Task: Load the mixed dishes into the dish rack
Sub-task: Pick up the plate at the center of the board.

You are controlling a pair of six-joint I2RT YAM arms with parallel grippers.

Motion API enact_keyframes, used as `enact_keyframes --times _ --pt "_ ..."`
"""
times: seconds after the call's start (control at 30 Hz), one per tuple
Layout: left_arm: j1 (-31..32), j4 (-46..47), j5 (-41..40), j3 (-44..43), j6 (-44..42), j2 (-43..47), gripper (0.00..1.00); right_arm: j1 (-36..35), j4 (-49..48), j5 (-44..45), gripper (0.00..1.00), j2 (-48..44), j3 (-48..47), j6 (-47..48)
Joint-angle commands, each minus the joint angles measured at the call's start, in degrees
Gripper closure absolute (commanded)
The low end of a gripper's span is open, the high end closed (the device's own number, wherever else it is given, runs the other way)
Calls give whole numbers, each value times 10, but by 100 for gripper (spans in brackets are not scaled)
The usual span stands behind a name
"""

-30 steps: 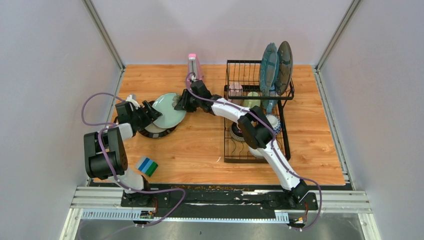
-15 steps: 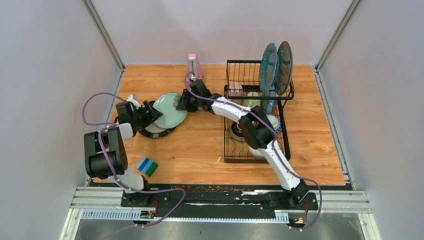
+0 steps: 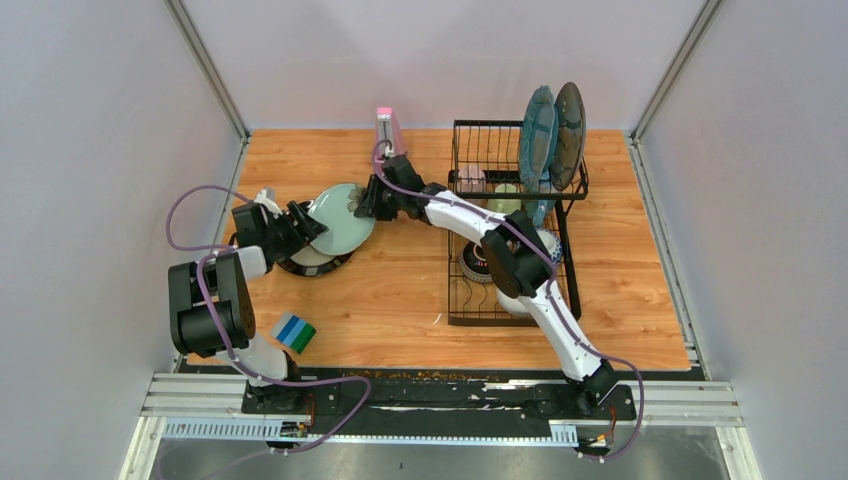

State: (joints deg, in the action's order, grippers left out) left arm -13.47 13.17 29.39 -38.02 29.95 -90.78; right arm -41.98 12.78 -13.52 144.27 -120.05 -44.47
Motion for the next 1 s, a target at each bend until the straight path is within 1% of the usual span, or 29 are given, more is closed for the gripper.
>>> enact_keyframes --times 0.0,0.07,0.17,0.27,0.4,0.53,0.77,0.87,0.97 --pt "7 -42 -3 6 8 -19 19 -1 13 39 77 -50 -4 28" --pt "7 -45 -6 4 6 -19 19 -1 13 34 80 -54 2 23" --pt "7 -48 -10 6 4 -18 19 -1 11 16 93 -60 7 16" --pt "7 -46 -11 8 4 -20 19 -1 1 3 100 -65 12 13" --pt "7 -47 -12 10 3 -19 18 -3 1 20 100 -83 25 16" --pt "7 -46 -7 4 7 -19 16 -11 -2 63 100 -106 47 41" --pt "6 -55 -8 0 5 -6 15 -11 -3 21 100 -114 49 49" --pt "6 -62 -9 -1 -3 1 15 -11 -3 34 100 -121 52 58" --pt "6 -93 -3 -17 -13 17 14 -12 -3 53 100 -128 61 64"
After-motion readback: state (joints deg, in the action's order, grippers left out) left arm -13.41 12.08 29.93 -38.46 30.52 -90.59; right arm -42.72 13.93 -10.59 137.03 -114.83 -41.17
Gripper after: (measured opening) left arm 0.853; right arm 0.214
